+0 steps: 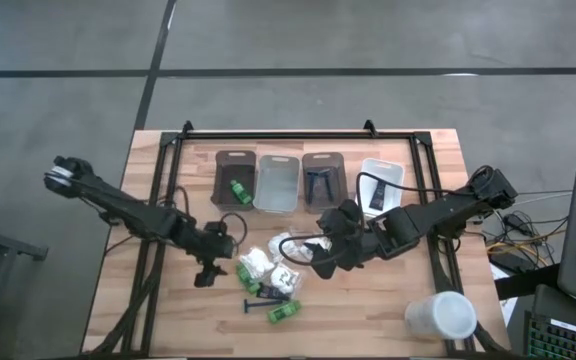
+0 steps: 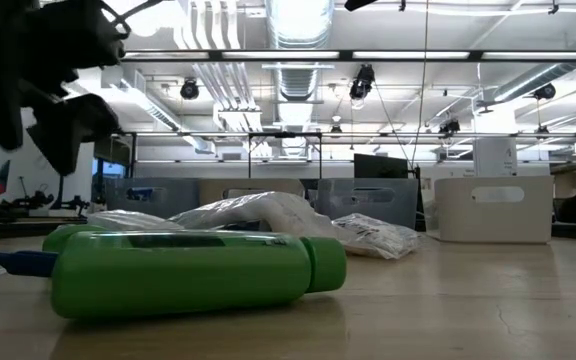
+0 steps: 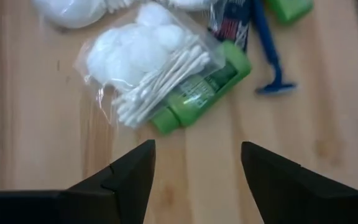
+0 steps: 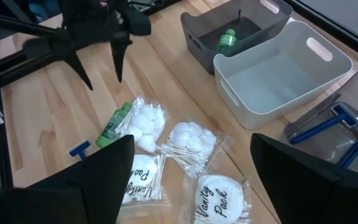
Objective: Pick & Place Travel size toiletries
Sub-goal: Put the green shampoo into the left black bin
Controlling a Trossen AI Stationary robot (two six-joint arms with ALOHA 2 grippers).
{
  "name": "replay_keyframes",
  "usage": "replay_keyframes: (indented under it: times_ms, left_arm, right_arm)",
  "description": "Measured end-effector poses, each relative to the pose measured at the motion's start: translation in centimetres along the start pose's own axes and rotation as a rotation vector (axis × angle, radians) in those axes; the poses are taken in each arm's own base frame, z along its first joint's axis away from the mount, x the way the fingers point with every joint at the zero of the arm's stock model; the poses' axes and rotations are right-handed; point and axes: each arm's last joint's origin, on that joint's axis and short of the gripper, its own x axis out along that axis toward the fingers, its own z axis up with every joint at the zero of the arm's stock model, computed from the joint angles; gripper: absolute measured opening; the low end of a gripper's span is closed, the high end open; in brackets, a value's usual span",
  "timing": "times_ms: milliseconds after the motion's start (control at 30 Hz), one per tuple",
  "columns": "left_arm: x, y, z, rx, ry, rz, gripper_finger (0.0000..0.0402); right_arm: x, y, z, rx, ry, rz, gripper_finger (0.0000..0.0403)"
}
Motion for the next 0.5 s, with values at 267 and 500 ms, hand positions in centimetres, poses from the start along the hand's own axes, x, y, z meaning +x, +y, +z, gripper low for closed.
replay_keyframes:
  times_ms: [267,500]
  left_arm:
    - [3.5,-0.5,0.4,0.200,0.068,0.045,0.0222]
    - [5.5,-0.8,1.5,0.328,0.117,0.069,0.0218]
  right_arm:
    - [0.0,0.0,0.0,0.000,0.003,0.003,0.0285]
    - [0.0,0.1,-0.1,0.023,0.025,0.022,0.0266]
